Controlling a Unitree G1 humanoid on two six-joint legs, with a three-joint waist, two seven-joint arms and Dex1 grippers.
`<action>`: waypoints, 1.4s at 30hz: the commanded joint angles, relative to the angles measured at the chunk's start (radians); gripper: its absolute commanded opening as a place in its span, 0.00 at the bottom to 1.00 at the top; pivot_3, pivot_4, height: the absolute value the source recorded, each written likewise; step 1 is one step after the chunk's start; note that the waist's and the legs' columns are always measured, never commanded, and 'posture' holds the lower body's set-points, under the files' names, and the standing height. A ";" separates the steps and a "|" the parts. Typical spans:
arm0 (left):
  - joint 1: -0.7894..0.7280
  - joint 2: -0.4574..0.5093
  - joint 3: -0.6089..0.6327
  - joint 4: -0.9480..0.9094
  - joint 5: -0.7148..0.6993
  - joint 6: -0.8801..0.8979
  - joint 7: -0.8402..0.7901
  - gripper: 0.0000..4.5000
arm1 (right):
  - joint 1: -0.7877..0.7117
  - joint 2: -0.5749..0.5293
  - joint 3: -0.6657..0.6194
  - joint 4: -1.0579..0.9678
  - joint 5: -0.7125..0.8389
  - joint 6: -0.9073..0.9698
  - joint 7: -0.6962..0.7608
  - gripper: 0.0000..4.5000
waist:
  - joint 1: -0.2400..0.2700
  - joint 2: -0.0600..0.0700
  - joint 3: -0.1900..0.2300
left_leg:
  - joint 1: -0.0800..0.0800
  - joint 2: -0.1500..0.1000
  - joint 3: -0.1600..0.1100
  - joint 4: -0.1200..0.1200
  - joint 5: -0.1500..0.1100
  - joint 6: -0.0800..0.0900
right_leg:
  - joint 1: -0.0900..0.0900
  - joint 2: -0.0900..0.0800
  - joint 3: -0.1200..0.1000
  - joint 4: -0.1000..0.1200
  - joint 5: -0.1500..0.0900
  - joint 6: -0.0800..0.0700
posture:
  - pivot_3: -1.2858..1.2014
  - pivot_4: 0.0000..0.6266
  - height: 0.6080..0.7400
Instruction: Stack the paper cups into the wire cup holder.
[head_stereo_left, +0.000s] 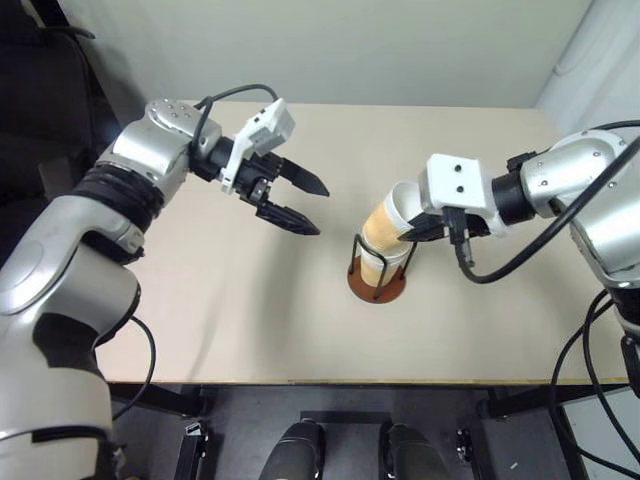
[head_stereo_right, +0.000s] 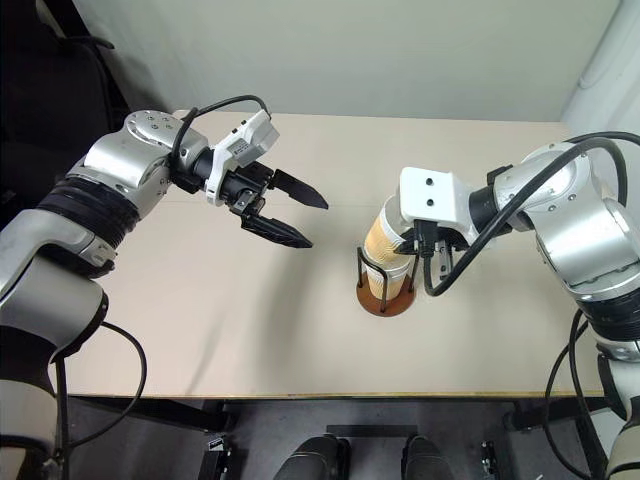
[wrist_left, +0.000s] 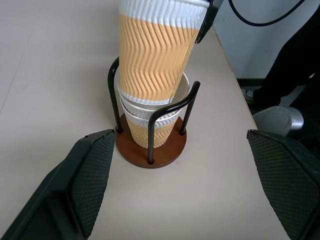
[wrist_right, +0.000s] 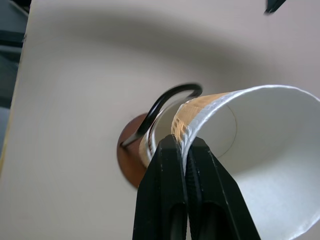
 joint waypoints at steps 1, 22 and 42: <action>-0.020 0.011 0.005 -0.023 -0.016 -0.001 -0.028 1.00 | -0.006 -0.031 -0.011 -0.037 -0.010 -0.019 0.020 0.01 | 0.000 0.000 0.000 | 0.001 -0.001 0.001 -0.001 0.000 0.000 | 0.000 0.001 -0.002 0.000 0.000 0.000 | 0.52 0.24 1.00; 0.000 -0.016 0.053 -0.017 -0.016 0.023 -0.028 1.00 | -0.069 0.157 -0.239 -0.009 0.171 0.324 -0.172 0.58 | 0.000 -0.001 0.000 | 0.000 0.002 -0.001 -0.002 0.002 -0.001 | 0.000 0.001 -0.003 0.000 0.000 -0.002 | 0.52 0.24 1.00; 0.103 -0.160 0.769 0.272 0.283 0.107 0.130 1.00 | 0.458 0.099 -0.724 0.026 0.226 0.175 -0.526 0.58 | -0.004 -0.002 0.000 | 0.002 0.002 0.004 -0.003 0.009 -0.001 | -0.001 0.001 0.000 0.001 0.004 0.010 | 0.52 0.24 1.00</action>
